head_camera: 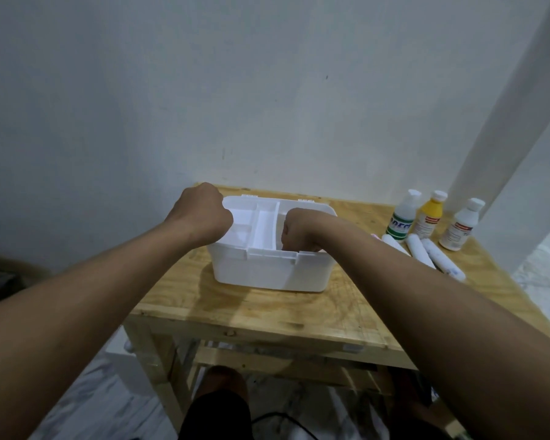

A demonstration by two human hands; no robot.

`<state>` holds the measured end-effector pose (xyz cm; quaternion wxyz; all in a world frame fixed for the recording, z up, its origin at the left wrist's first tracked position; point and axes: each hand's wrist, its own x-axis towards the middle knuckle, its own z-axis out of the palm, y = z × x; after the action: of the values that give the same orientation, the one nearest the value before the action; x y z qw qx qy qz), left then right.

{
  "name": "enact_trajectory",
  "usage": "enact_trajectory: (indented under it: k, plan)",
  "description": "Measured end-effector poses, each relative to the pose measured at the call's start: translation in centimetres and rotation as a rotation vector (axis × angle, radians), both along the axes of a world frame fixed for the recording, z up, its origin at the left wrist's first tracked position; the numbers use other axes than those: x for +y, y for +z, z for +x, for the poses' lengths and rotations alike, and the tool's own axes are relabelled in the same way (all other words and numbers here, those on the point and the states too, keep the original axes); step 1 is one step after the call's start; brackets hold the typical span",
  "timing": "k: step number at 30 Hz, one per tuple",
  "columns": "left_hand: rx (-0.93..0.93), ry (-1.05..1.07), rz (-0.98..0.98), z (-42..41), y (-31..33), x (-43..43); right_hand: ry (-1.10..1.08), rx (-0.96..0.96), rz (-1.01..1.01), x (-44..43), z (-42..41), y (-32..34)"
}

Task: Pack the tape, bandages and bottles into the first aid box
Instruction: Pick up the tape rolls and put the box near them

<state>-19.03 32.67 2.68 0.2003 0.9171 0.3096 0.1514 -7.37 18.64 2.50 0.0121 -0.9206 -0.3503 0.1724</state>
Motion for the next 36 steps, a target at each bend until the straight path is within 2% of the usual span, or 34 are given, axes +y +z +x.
enact_trajectory:
  k: [7,19,26,29,36]
  plan:
    - [-0.015,0.000,-0.036,-0.2,0.0,0.0,-0.030,0.030,0.076,0.4,0.2,-0.7]
    - [-0.013,0.005,-0.082,-0.6,0.5,-0.7,-0.022,0.100,-0.030,-0.2,-0.7,0.9]
    - [0.028,0.029,-0.021,-0.3,1.1,-1.6,-0.188,0.238,0.213,-1.9,0.4,3.4]
    - [-0.010,0.016,0.105,0.4,1.9,-3.6,-0.140,0.169,0.313,-4.3,0.5,5.3]
    - [-0.164,-0.262,0.309,5.0,3.0,-11.6,-0.178,-0.079,0.377,-11.3,2.4,7.1]
